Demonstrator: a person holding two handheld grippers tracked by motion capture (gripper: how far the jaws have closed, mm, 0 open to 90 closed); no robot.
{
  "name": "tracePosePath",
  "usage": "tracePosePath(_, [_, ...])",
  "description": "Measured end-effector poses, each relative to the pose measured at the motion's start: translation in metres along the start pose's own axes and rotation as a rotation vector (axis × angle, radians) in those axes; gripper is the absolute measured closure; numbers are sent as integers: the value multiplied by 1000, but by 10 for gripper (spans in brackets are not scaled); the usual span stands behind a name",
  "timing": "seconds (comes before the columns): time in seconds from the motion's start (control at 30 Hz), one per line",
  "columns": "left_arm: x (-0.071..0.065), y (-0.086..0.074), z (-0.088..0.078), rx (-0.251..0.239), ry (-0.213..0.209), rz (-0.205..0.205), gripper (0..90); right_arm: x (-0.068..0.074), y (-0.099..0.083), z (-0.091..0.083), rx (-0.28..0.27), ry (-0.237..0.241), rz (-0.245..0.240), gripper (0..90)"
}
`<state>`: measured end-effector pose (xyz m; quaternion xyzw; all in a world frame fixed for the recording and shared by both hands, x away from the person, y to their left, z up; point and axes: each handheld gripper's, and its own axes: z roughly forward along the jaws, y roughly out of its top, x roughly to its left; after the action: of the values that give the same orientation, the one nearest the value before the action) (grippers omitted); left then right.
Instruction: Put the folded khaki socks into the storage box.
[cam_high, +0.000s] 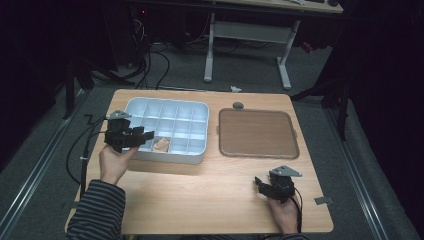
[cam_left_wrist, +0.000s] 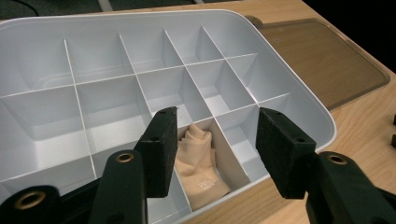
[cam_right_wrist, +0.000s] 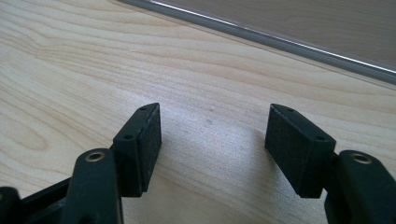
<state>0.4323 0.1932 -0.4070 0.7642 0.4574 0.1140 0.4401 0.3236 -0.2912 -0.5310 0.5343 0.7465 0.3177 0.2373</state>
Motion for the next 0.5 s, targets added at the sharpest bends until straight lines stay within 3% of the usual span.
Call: tracePosePath(0.5, [-13,-12,-22,-37,-14,27,479,-1,0,0,0,-8,12,360])
